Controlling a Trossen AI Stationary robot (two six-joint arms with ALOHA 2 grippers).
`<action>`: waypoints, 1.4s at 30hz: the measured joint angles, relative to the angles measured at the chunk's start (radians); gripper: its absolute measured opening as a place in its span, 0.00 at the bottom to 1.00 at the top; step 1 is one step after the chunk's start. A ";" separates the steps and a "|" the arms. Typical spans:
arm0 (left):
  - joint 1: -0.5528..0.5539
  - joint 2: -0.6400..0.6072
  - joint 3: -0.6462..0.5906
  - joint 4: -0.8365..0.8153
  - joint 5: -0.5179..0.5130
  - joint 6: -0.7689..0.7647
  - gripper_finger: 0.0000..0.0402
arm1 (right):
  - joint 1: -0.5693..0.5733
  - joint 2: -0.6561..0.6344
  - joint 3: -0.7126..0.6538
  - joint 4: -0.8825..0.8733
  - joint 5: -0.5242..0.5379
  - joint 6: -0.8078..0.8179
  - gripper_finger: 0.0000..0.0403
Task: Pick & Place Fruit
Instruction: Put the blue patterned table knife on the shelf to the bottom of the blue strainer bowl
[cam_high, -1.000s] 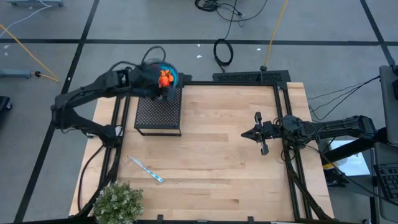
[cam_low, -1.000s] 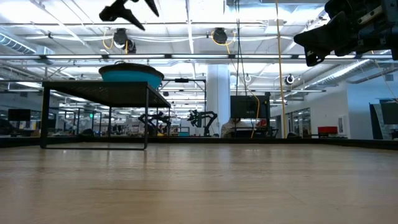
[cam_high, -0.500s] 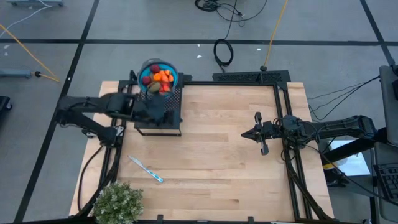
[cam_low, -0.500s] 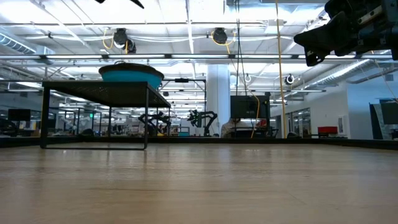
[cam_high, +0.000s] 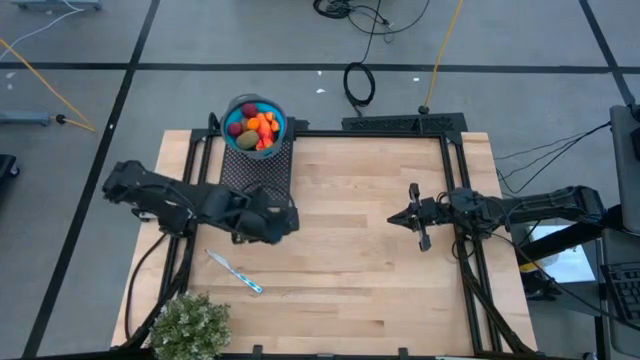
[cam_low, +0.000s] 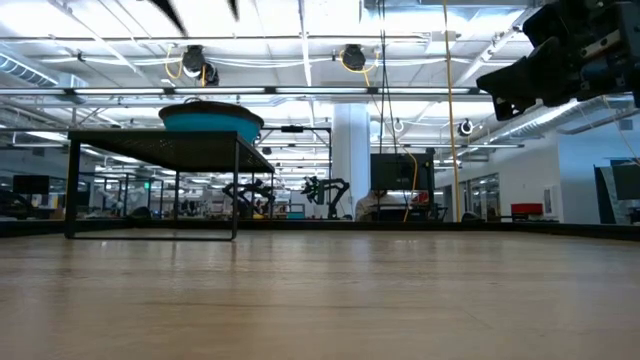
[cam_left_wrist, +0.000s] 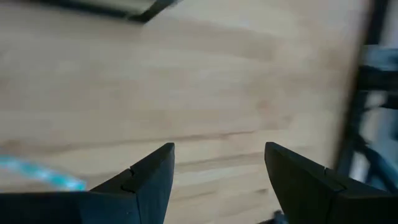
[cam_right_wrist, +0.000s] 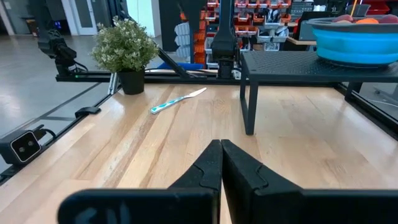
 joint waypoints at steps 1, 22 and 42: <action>-0.008 0.018 0.000 -0.018 0.020 -0.033 0.62 | 0.000 0.001 -0.001 0.003 0.000 0.000 0.00; -0.085 0.287 0.000 0.070 0.074 0.100 0.62 | 0.000 -0.002 -0.004 0.039 -0.001 0.000 0.00; -0.275 0.326 0.000 -0.231 0.144 -0.517 0.62 | 0.000 -0.002 -0.004 0.038 -0.001 0.000 0.00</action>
